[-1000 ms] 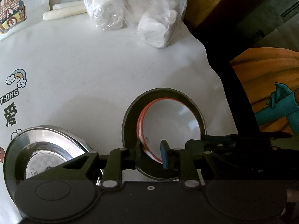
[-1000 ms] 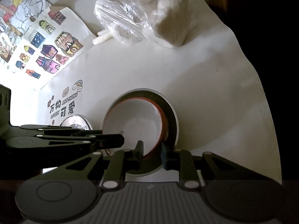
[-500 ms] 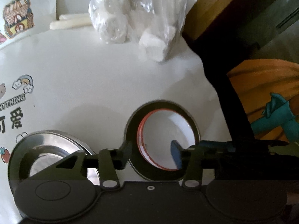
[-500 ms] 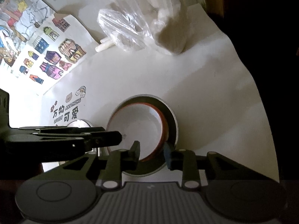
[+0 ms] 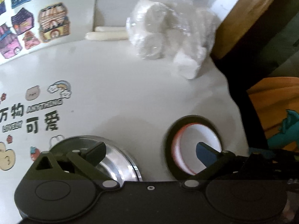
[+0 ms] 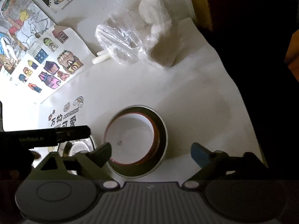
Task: Organize plates and bowls
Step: 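Move the left tool to the steel bowl rim and grip it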
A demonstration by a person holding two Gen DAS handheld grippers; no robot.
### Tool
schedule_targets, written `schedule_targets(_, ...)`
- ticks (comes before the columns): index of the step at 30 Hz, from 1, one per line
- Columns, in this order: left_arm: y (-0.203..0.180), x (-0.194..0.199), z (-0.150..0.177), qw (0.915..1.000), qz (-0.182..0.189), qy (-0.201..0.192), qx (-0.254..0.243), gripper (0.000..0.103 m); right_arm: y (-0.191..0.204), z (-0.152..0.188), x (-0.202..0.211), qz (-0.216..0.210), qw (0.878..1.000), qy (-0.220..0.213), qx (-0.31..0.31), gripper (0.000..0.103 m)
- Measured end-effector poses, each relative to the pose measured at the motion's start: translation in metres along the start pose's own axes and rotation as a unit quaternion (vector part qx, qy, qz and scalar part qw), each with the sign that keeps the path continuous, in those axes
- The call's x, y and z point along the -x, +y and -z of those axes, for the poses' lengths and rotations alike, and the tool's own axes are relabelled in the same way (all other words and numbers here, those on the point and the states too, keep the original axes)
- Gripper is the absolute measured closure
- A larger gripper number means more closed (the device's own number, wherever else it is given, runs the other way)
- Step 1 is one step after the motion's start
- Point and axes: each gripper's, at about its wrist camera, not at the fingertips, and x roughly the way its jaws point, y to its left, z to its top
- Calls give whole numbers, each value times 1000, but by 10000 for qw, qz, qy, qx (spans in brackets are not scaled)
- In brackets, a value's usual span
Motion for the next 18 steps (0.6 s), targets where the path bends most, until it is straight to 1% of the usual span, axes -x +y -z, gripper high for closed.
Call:
schedule_targets(1, 2, 0, 0, 10000, -32, 6, -2, 1, 0, 0, 0, 29, 10000, -1, 1, 2)
schedule_targets(3, 7, 1, 1, 10000, -69, 1, -28, 1, 0, 0, 0, 77, 10000, -11, -5, 1)
schedule_targets(6, 11, 0, 0, 9999, -140, 21, -67, 1, 0, 1, 2, 165, 9998, -60, -4, 0)
schedule_targets(11, 19, -2, 2, 9993, -316, 68, -177, 1, 1, 4, 4, 478, 9988, -125, 68, 0)
schedule_targets(14, 23, -3, 4, 9989, -367, 98, -263, 1, 2, 9, 2, 652, 9978, -72, 77, 0)
schedule_targets(18, 25, -5, 4, 9987, -330, 131, -358, 1, 1, 15, -4, 928, 9957, 38, -32, 0)
